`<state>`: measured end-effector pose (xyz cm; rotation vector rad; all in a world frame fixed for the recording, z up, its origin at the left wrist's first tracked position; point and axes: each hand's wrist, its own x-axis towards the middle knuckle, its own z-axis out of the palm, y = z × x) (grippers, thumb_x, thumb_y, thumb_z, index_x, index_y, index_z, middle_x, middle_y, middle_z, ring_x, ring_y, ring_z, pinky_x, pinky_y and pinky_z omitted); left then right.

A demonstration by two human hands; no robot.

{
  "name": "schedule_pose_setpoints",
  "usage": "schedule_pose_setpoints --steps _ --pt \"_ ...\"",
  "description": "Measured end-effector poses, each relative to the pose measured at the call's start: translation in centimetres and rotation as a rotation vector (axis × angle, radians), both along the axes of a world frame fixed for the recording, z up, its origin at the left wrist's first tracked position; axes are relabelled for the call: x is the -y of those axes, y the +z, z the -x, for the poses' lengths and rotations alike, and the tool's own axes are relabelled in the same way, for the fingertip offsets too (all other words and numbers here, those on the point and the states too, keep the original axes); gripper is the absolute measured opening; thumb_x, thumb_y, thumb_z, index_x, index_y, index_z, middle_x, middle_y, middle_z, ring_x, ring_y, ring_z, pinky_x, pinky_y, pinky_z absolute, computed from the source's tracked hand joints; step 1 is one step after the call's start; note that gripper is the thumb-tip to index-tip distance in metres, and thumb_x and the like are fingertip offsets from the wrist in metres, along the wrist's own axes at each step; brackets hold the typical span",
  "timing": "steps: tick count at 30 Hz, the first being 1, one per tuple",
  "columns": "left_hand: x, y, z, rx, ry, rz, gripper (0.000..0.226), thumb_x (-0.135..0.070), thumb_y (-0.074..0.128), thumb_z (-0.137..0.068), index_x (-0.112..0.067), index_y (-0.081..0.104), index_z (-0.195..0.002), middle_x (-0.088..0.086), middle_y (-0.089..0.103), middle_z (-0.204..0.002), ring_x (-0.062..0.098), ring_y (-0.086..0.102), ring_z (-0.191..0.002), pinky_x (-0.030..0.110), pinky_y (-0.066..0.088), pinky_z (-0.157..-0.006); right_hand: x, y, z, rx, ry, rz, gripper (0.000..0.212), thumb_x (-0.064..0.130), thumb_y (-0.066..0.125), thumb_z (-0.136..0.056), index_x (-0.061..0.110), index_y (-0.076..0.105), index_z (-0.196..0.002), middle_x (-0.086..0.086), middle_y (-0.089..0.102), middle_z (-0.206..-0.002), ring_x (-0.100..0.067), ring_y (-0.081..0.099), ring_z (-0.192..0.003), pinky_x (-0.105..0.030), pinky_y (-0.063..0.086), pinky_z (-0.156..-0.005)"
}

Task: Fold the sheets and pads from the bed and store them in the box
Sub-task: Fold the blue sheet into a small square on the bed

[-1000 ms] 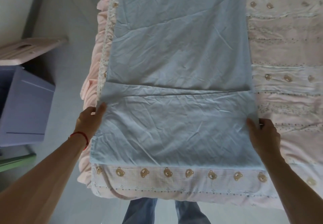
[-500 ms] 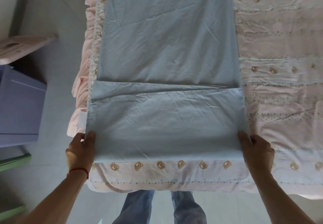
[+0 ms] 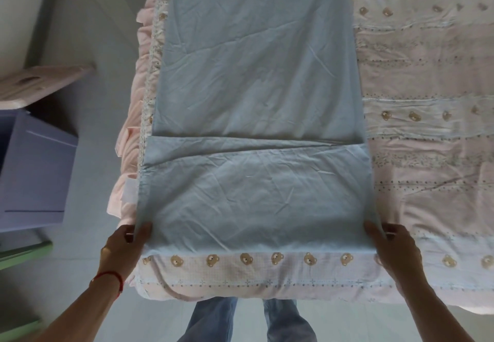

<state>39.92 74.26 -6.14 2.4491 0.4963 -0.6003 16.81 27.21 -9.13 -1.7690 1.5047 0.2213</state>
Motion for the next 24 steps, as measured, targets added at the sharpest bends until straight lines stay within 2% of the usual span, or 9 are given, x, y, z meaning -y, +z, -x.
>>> schedule_pose_setpoints --steps 4,7,9,12,15,17,18,21,24 --pt "-0.8 1.7 -1.6 -0.104 -0.001 0.051 0.027 -0.039 0.08 -0.085 -0.017 0.065 -0.09 0.01 0.073 -0.078 0.032 0.068 -0.073 0.043 0.056 -0.067 0.4 2.0 -0.5 0.198 -0.135 -0.197 0.04 0.029 0.073 -0.095 0.009 0.06 -0.127 -0.013 0.072 -0.084 -0.027 0.055 -0.061 -0.036 0.046 -0.057" --pt "-0.9 4.2 -3.3 -0.151 0.044 0.2 0.024 -0.018 0.078 -0.088 -0.021 0.06 -0.103 0.021 0.074 -0.087 0.035 0.067 -0.074 0.04 0.054 -0.069 0.5 4.2 -2.1 0.414 -0.225 -0.193 0.037 0.014 0.07 -0.096 0.015 0.054 -0.129 -0.016 0.069 -0.081 -0.024 0.052 -0.061 -0.03 0.039 -0.056" --pt "-0.2 6.7 -5.1 -0.18 0.084 0.374 0.022 -0.008 0.071 -0.092 -0.018 0.061 -0.109 0.024 0.073 -0.091 0.031 0.066 -0.069 0.035 0.056 -0.063 0.9 6.5 -4.3 0.542 -0.289 -0.212 0.036 0.018 0.077 -0.086 0.015 0.06 -0.118 -0.012 0.064 -0.07 -0.019 0.049 -0.055 -0.027 0.035 -0.052" --pt "1.8 10.5 -9.2 -0.156 0.17 0.552 0.007 -0.005 0.062 -0.095 -0.008 0.066 -0.101 0.016 0.069 -0.086 0.017 0.063 -0.058 0.022 0.054 -0.047 2.9 10.0 -8.7 0.707 -0.347 -0.251 0.038 0.03 0.083 -0.065 0.01 0.07 -0.095 0.0 0.063 -0.062 -0.011 0.051 -0.053 -0.021 0.033 -0.043" --pt "4.5 12.7 -15.0 -0.144 0.312 0.694 0.029 -0.005 0.053 -0.1 -0.008 0.072 -0.079 0.003 0.068 -0.06 0.007 0.061 -0.046 0.014 0.049 -0.043 5.5 12.5 -13.5 0.852 -0.342 -0.24 0.013 0.008 0.07 -0.092 0.002 0.072 -0.103 0.002 0.072 -0.084 -0.01 0.061 -0.07 -0.02 0.044 -0.048" --pt "6.1 12.9 -19.7 -0.116 0.39 0.786 0.051 -0.005 0.05 -0.102 -0.008 0.074 -0.057 0.001 0.064 -0.053 0.003 0.056 -0.042 0.011 0.046 -0.042 7.4 13.7 -17.5 0.873 -0.329 -0.23 0.009 0.007 0.067 -0.096 0.004 0.073 -0.1 0.001 0.071 -0.082 -0.009 0.062 -0.066 -0.017 0.05 -0.055" --pt "7.1 12.9 -21.6 -0.103 0.42 0.81 0.052 -0.007 0.05 -0.102 -0.008 0.074 -0.057 0.001 0.065 -0.054 0.003 0.057 -0.042 0.012 0.047 -0.043 8.3 13.8 -19.3 0.869 -0.329 -0.232 0.006 0.008 0.07 -0.094 0.007 0.075 -0.097 0.0 0.07 -0.077 -0.009 0.061 -0.06 -0.018 0.053 -0.059" --pt "10.5 12.3 -27.6 -0.054 0.479 0.835 0.026 -0.008 0.047 -0.104 -0.003 0.064 -0.085 0.009 0.071 -0.07 0.01 0.069 -0.051 0.02 0.055 -0.046 11.2 13.3 -25.3 0.835 -0.4 -0.274 0.004 0.009 0.075 -0.089 0.01 0.077 -0.093 -0.006 0.069 -0.079 -0.01 0.065 -0.057 -0.021 0.057 -0.067" --pt "13.9 10.4 -31.8 -0.076 0.508 0.825 0.026 -0.015 0.044 -0.104 0.005 0.057 -0.095 0.019 0.071 -0.082 0.028 0.075 -0.066 0.036 0.062 -0.059 13.6 10.5 -30.3 0.781 -0.428 -0.318 0.006 0.014 0.067 -0.097 0.009 0.068 -0.094 -0.007 0.071 -0.077 -0.014 0.07 -0.065 -0.024 0.058 -0.057"
